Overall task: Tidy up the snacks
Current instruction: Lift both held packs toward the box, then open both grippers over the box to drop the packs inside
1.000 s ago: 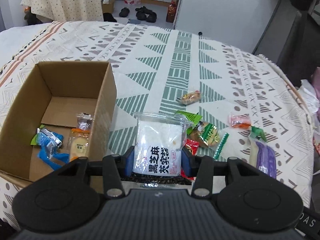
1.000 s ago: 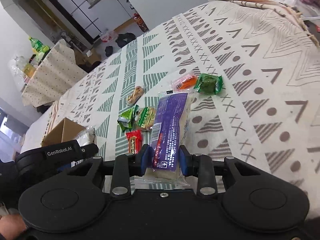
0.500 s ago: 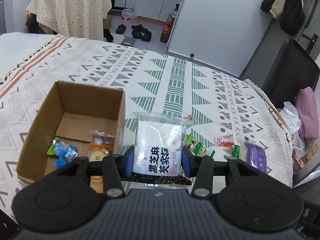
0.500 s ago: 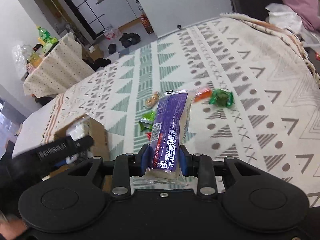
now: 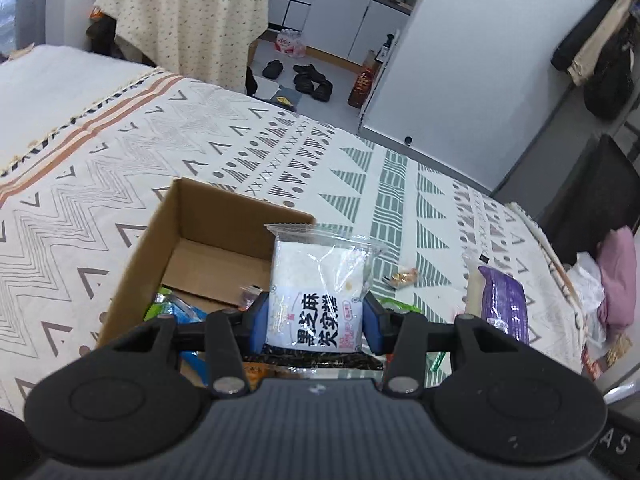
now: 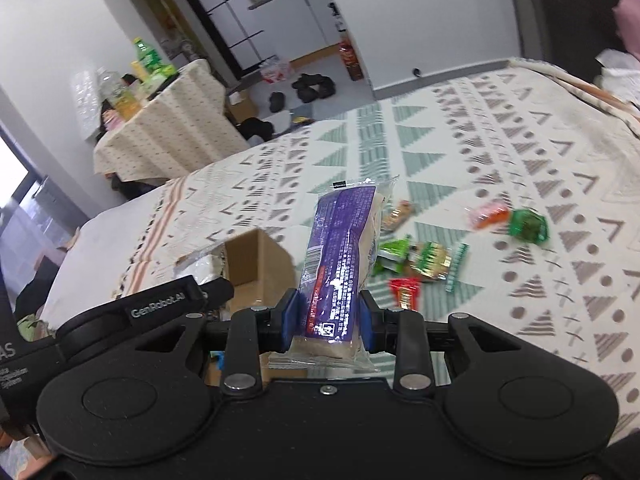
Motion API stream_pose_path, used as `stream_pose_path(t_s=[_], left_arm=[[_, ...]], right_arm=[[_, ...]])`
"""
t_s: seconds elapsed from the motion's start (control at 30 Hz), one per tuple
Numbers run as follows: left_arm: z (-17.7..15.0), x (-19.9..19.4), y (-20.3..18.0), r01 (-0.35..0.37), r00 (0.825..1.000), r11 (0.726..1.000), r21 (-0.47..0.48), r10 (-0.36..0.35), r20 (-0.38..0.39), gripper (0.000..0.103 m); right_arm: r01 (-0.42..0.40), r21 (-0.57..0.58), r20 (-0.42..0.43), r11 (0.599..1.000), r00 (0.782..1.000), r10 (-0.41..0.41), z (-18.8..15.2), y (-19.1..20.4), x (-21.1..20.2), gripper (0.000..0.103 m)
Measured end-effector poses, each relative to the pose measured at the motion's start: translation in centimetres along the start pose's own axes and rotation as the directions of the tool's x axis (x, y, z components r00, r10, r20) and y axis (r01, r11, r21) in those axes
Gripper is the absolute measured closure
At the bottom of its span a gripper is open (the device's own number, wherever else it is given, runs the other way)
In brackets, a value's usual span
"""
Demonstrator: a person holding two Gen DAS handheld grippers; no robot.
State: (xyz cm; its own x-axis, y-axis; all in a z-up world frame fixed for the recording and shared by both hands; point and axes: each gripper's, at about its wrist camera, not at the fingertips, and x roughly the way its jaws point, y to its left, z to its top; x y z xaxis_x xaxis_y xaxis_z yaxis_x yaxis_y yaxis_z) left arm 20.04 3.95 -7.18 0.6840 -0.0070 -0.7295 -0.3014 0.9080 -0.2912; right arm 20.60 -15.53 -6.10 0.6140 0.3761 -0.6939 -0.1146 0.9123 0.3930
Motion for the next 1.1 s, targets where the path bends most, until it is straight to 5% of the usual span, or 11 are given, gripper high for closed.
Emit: stream_pose_path(t_s=[0.57,1.1], left_arm=[[2.3,2.8,5.2,0.044,0.997,0.993,-0.108,-0.049,-0.052,0.057],[4.1,6.2,10.7,-0.083,0.996,0.940,-0.330,0.067,-0.060,0.053]], right_arm=[[-0.147,-0.073,-0.009,0.986,0.989,0.147,0.7,6.2,3.5,0.072],[-0.152,-0.080,-0.101,0.985,0.984,0.144,0.0,7.5,10.5,0.072]])
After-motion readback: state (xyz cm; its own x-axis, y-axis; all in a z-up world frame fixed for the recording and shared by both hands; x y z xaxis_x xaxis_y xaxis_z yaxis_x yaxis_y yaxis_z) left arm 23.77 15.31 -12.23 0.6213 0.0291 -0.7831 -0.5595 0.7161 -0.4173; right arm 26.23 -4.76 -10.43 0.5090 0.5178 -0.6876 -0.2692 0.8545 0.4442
